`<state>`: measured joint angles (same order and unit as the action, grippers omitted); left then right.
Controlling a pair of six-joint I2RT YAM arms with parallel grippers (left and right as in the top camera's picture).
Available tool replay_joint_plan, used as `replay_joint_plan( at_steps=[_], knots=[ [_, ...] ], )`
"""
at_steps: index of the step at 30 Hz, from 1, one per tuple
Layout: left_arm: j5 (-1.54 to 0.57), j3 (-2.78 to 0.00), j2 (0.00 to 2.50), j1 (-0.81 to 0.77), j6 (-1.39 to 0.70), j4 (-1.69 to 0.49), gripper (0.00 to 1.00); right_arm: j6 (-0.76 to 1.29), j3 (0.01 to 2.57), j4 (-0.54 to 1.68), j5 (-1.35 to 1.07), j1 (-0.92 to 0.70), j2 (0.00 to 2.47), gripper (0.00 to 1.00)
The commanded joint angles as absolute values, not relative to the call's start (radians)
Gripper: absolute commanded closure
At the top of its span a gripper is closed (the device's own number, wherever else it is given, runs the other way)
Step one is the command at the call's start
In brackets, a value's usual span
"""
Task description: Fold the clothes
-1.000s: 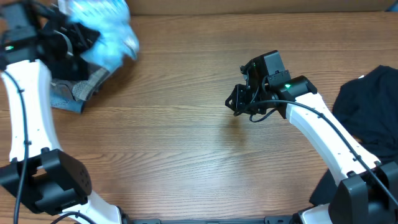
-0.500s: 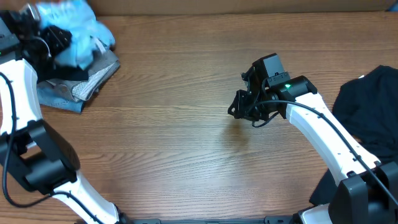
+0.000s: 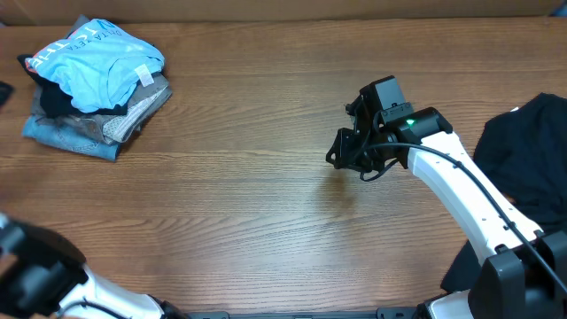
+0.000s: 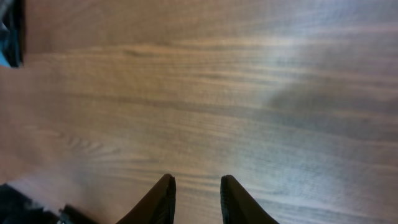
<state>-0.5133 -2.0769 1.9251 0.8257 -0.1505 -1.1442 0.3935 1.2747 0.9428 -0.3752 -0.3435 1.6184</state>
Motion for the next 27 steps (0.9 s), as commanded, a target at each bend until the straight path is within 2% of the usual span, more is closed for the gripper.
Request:
replay_joint_plan(
  at_steps=[1,4,9,10,12,13,17,27],
  knots=[
    [-0.746,-2.154,1.744,0.775,0.068,-1.232,0.00,0.381,1.382,0.934,-0.305,-0.347,1.516,0.70],
    [-0.745,-2.161,1.628,0.684,0.210,-1.344,0.00,0.337,1.475,0.938,-0.284,-0.347,1.438,0.64],
    [-0.504,-2.161,1.398,0.426,0.239,-1.456,0.00,0.279,1.598,0.941,-0.262,-0.347,1.297,0.41],
    [-0.455,-2.161,1.361,0.378,0.226,-1.472,0.00,0.279,1.610,0.941,-0.262,-0.347,1.273,0.33],
    [-0.340,-2.161,1.281,0.270,0.169,-1.511,0.00,0.280,1.622,0.939,-0.262,-0.347,1.218,0.06],
    [-0.301,-2.161,1.253,0.228,0.144,-1.527,0.00,0.280,1.622,0.941,-0.262,-0.347,1.193,0.00],
    [-0.180,-2.161,1.155,0.119,0.063,-1.596,0.00,0.281,1.622,0.970,-0.263,-0.347,1.104,0.00],
    [-0.176,-2.161,1.085,0.112,0.064,-1.645,0.00,0.284,1.622,1.088,-0.262,-0.347,1.044,0.00]
  ],
)
